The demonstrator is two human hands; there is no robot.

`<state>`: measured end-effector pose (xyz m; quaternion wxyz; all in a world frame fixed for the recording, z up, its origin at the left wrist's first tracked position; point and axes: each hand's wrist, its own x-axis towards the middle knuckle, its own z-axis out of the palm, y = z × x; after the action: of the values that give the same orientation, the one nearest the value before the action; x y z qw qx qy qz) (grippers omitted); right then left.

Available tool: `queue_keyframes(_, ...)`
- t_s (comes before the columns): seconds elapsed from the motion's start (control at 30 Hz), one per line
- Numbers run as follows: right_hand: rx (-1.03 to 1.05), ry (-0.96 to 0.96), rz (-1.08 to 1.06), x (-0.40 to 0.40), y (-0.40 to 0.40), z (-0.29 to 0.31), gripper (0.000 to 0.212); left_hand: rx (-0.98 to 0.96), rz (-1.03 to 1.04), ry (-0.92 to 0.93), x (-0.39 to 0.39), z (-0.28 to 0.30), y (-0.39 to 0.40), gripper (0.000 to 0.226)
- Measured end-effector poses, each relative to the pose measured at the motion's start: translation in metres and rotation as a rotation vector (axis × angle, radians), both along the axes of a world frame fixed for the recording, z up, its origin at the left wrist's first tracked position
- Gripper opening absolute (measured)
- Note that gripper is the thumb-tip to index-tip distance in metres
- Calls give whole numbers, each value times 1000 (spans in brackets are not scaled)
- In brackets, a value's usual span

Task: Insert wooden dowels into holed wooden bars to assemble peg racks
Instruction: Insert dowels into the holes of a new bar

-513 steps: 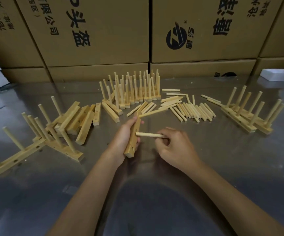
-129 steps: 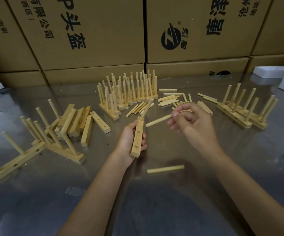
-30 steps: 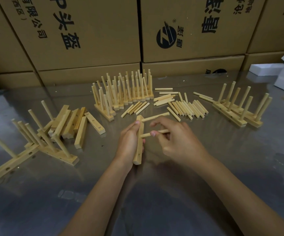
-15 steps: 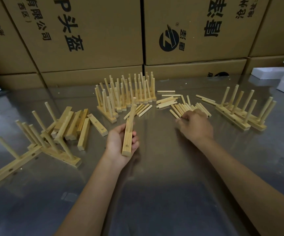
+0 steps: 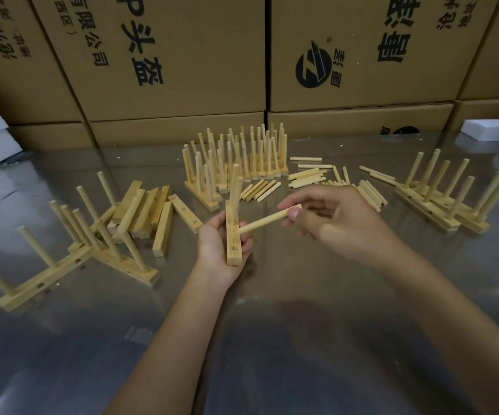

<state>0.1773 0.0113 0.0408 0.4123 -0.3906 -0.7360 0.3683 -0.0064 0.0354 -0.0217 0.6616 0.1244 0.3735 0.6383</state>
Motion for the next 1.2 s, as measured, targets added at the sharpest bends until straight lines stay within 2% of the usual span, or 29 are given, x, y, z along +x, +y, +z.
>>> queue_keyframes(0.17, 243, -342, -22, -13, -14, 1, 24, -14, -7, 120, 5, 0, 0, 24)
queue_keyframes(0.27, 310, -487, 28, -19, -18, 6, 20, -27, -13, 142, 6, -1, 0, 26)
queue_keyframes(0.43, 459, -557, 26, -20, -19, 22, 21, 10, -26, 152, 6, 0, 0, 25)
queue_keyframes(0.57, 468, -639, 76, -24, -20, 21, 23, 33, -38, 166, 7, 0, -1, 27)
queue_keyframes(1.0, 419, -501, 16, -36, -16, 14, 20, 61, -52, 186, 6, -3, -1, 33)
queue_keyframes(1.1, 327, -318, -6, -38, -16, 6, 16, 39, -43, 220, 5, -2, -3, 37)
queue_keyframes(1.2, 57, -25, 24, -40, -18, -9, 11, 48, -42, 231, 8, 0, -3, 46)
